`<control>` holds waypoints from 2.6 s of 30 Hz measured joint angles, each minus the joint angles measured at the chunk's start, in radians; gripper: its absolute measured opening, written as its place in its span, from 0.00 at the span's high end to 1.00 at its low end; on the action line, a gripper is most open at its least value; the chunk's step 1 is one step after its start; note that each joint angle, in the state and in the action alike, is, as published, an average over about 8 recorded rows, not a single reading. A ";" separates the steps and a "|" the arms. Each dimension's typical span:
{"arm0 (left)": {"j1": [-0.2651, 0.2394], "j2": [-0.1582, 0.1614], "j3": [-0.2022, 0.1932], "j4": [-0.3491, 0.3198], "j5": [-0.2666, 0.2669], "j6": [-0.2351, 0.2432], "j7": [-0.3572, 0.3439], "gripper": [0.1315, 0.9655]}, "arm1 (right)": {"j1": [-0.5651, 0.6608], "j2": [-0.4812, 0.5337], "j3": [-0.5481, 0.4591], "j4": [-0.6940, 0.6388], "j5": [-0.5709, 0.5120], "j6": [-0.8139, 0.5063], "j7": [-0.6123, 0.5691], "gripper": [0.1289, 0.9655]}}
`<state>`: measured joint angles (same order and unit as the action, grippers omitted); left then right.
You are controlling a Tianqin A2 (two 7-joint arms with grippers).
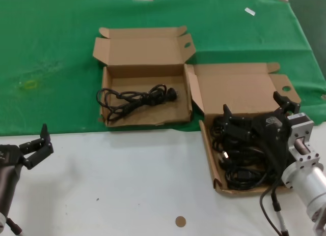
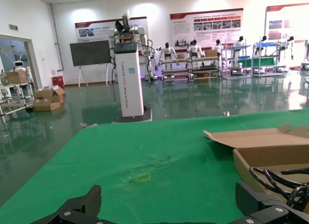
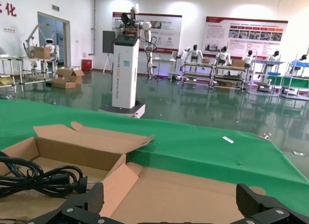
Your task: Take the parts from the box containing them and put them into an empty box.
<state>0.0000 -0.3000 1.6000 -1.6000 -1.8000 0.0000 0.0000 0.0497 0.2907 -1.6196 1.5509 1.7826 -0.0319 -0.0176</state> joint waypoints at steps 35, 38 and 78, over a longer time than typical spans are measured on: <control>0.000 0.000 0.000 0.000 0.000 0.000 0.000 0.00 | 0.000 0.000 0.000 0.000 0.000 0.000 0.000 0.00; 0.000 0.000 0.000 0.000 0.000 0.000 0.000 0.00 | 0.000 0.000 0.000 0.000 0.000 0.000 0.000 0.00; 0.000 0.000 0.000 0.000 0.000 0.000 0.000 0.00 | 0.000 0.000 0.000 0.000 0.000 0.000 0.000 0.00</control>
<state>0.0000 -0.3000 1.6000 -1.6000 -1.8000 0.0000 0.0000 0.0497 0.2907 -1.6196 1.5509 1.7826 -0.0319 -0.0176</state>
